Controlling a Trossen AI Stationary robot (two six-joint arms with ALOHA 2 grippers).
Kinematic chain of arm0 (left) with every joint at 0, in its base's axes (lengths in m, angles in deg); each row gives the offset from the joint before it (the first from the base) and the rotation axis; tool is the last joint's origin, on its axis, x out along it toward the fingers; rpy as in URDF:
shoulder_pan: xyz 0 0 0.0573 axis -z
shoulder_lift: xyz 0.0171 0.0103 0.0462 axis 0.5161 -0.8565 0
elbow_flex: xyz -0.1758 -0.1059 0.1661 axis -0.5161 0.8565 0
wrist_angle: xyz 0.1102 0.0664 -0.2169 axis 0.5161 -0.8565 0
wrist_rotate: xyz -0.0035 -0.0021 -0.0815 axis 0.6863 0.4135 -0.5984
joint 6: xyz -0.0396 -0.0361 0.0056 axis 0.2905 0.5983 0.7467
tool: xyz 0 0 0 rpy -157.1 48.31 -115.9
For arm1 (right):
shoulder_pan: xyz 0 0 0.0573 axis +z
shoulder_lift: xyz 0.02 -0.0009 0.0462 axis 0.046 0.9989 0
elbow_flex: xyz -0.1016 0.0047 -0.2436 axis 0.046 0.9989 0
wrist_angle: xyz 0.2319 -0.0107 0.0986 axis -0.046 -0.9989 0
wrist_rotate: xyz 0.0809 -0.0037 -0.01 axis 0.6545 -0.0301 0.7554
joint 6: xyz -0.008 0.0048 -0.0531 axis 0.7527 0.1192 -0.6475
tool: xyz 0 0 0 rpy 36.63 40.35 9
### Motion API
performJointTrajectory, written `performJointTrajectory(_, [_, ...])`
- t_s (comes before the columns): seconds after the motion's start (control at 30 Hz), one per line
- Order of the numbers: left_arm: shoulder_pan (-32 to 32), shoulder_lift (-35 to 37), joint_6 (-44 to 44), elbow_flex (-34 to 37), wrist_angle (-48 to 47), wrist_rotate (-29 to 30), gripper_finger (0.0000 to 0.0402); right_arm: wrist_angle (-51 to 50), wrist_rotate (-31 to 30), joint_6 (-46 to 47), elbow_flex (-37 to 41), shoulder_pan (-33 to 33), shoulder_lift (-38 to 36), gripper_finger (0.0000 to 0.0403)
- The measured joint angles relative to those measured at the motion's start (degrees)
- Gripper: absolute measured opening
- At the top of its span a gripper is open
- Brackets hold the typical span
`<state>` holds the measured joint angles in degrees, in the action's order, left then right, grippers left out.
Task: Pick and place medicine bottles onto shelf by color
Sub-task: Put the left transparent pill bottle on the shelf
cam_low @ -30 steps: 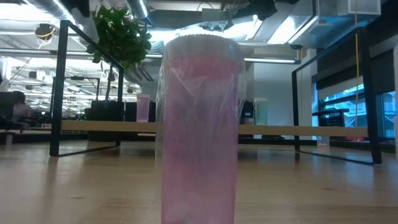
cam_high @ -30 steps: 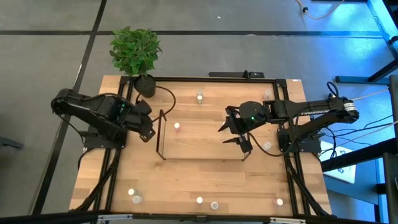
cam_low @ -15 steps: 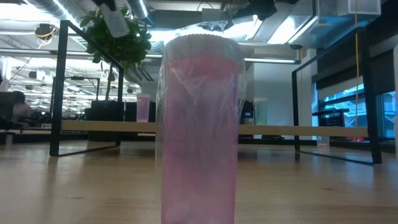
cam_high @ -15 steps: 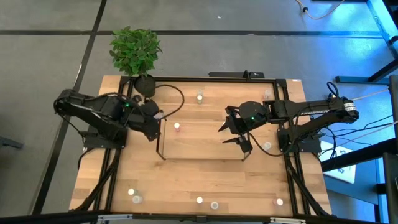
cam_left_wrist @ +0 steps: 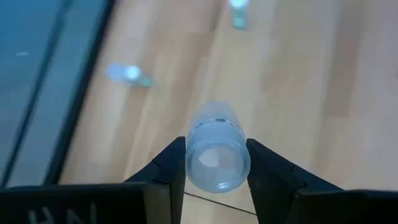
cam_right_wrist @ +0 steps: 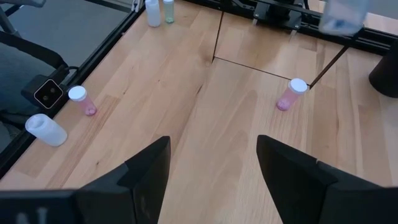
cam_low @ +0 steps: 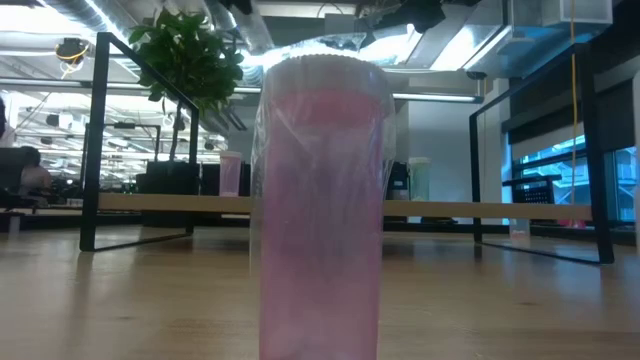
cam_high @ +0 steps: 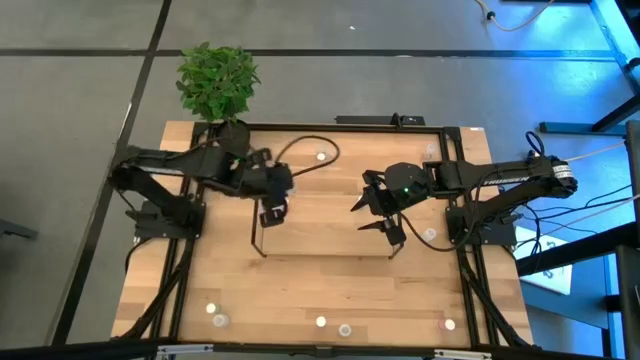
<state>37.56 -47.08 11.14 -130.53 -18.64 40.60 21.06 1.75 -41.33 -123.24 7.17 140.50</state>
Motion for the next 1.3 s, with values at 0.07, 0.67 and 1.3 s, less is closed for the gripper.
performJointTrajectory(0.07, [-2.3,-2.0,-2.9,-1.5,0.1,-4.2,0.0122,0.0,0.0,0.0,0.0,0.0,0.0,0.0242])
performJointTrajectory(0.67, [-10.9,-17.1,-14.7,-3.8,4.0,-17.4,0.0122,0.0,-18.7,0.2,0.0,0.0,0.0,0.0242])
performJointTrajectory(1.3, [-12.4,-27.3,-13.4,-3.9,5.0,-17.2,0.0122,-0.2,-13.3,0.0,0.0,0.0,0.0,0.0242])
